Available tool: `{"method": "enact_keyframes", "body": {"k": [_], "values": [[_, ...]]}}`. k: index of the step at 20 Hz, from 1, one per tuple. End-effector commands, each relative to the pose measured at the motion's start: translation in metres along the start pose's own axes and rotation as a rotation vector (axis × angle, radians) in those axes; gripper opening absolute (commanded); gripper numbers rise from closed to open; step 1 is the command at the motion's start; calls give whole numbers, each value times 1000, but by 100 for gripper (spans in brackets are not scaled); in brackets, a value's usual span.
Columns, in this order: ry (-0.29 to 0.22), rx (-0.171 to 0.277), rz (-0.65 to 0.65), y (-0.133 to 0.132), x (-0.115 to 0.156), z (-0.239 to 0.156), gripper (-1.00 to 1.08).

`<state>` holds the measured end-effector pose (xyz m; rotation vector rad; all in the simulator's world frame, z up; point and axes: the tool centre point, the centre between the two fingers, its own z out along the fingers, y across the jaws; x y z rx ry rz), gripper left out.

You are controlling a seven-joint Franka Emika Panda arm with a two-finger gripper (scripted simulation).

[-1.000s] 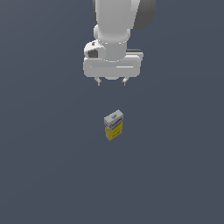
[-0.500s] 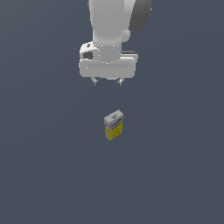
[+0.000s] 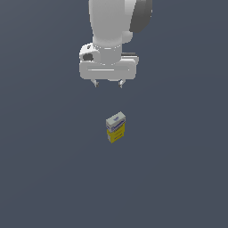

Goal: Pick up the object and move it to a goal position.

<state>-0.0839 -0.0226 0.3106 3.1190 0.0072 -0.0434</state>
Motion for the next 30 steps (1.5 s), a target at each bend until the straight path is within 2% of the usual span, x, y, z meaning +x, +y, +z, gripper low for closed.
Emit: {"method": "enact_keyframes", "body": {"k": [1, 13, 30], "values": [[0, 0, 11, 0, 1, 1, 100], [5, 5, 171, -6, 16, 18, 100], [13, 20, 581, -22, 51, 63, 100]]}}
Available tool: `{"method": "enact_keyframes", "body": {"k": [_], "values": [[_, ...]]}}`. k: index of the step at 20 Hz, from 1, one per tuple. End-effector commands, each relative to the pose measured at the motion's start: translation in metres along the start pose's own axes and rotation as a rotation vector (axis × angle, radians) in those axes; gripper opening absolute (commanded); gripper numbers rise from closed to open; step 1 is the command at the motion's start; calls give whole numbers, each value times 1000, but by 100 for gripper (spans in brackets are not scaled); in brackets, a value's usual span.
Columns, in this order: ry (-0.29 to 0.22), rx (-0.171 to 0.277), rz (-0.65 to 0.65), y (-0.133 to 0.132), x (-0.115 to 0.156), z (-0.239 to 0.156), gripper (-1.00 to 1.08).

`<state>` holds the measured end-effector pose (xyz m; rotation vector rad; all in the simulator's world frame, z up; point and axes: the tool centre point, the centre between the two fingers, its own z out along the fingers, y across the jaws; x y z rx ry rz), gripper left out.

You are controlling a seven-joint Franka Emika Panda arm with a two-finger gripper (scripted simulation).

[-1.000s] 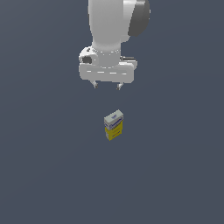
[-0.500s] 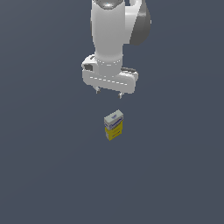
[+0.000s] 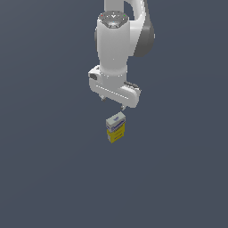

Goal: Pick up the object and move it to a goal position.

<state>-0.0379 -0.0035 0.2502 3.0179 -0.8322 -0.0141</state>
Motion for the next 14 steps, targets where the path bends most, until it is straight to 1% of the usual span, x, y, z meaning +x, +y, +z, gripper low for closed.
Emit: {"method": "enact_keyframes", "body": {"k": [1, 8, 14], "values": [[1, 2, 63, -5, 3, 7, 100], [2, 8, 228, -16, 10, 27, 100], [3, 12, 326, -23, 14, 40, 100]]}}
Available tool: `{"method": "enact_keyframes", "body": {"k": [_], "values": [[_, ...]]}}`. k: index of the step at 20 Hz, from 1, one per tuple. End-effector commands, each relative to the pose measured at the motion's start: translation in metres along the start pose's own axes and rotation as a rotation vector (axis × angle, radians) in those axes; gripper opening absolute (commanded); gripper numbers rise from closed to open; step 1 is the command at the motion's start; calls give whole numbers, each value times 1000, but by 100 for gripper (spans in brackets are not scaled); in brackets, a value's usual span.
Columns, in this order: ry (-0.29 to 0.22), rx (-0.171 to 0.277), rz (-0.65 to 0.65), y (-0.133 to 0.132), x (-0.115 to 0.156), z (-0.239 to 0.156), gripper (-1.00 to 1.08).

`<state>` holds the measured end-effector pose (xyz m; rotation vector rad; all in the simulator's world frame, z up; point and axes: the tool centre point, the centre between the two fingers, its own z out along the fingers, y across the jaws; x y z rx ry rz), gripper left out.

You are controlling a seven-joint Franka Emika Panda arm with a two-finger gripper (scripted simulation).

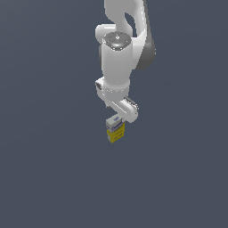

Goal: Pick up the object and move it to a goal position.

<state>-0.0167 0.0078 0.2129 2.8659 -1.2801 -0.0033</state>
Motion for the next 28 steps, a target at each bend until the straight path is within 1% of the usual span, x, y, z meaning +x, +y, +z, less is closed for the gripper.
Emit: {"method": "enact_keyframes", "body": {"k": [1, 7, 14, 23, 28], "values": [[0, 2, 36, -3, 1, 4, 100], [1, 3, 81, -6, 1, 10, 100], [0, 3, 83, -6, 1, 14, 100], [1, 3, 86, -5, 0, 51, 100], [1, 3, 87, -6, 1, 61, 100]]}}
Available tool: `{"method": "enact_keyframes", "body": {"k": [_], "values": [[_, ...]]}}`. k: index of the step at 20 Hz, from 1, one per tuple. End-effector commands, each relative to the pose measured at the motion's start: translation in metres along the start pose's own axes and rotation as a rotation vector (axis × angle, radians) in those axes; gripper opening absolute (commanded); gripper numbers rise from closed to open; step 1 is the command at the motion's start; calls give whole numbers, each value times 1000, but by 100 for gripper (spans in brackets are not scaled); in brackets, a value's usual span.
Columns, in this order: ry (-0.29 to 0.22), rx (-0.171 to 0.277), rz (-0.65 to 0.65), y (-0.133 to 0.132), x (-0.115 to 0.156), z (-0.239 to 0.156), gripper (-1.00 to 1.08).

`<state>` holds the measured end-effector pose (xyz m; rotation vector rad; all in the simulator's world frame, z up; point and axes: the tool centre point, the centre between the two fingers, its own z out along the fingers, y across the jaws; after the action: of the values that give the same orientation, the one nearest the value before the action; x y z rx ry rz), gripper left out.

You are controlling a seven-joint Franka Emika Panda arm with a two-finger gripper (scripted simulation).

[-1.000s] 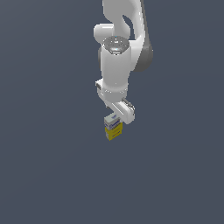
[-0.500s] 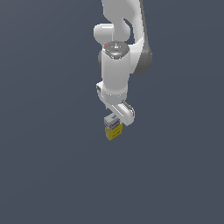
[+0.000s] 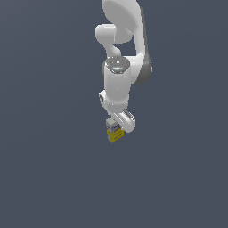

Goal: Pick up the object and move it to a goal position.

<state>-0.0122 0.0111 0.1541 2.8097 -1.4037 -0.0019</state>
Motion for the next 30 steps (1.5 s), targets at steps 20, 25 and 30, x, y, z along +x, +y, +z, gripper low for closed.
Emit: {"method": "enact_keyframes", "body": {"k": [20, 25, 30], "values": [[1, 1, 0, -10, 1, -13, -100], [1, 1, 0, -25, 2, -36, -100], [1, 1, 1, -45, 4, -68, -100]]}}
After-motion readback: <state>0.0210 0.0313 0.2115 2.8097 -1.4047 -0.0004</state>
